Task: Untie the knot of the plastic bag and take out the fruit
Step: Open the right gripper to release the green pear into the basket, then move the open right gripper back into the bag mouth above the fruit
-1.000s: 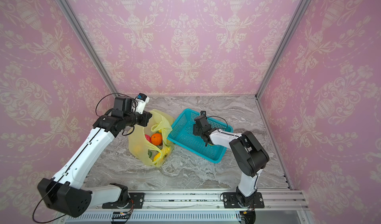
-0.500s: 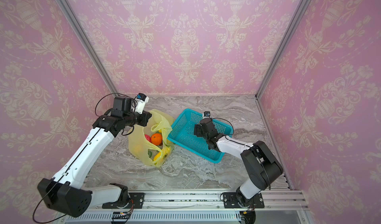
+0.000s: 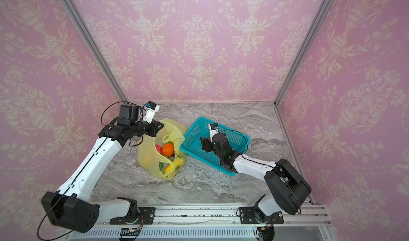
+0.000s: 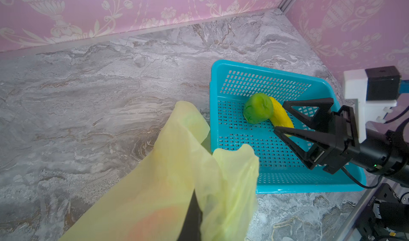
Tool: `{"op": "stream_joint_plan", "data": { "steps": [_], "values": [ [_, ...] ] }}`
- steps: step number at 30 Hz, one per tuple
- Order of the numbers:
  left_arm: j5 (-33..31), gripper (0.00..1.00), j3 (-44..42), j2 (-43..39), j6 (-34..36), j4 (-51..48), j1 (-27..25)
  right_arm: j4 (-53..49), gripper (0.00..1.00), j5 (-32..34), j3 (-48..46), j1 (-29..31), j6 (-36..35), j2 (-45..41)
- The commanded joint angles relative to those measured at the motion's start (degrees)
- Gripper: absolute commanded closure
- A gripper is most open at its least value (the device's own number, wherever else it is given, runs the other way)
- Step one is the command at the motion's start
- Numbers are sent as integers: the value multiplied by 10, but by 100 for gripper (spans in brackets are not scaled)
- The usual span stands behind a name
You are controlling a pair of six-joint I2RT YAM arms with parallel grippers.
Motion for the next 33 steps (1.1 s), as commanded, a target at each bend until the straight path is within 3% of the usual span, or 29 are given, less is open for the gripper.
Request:
{"op": "stream_joint_plan", "data": {
  "steps": [1,6,12,14,23,33],
  "values": [
    [52,100,2,2,23,-18,6,27,23,-3,-5,9,-35,-8],
    [7,100,9,10,14,-33,8,92,24,-42,-38,46,-86,-34],
    [0,100,9,10,4,-30,10,162,23,-98,-68,142,-196,-44],
    [-5,100,6,5,3,-26,10,145,23,-102,-48,172,-229,-24],
    [-10,100,4,1,-2,-23,11,-81,43,-92,154,252,-307,153],
    [-1,100,3,-7,-2,-19,10,-181,34,-64,230,256,-314,226]
  ]
}}
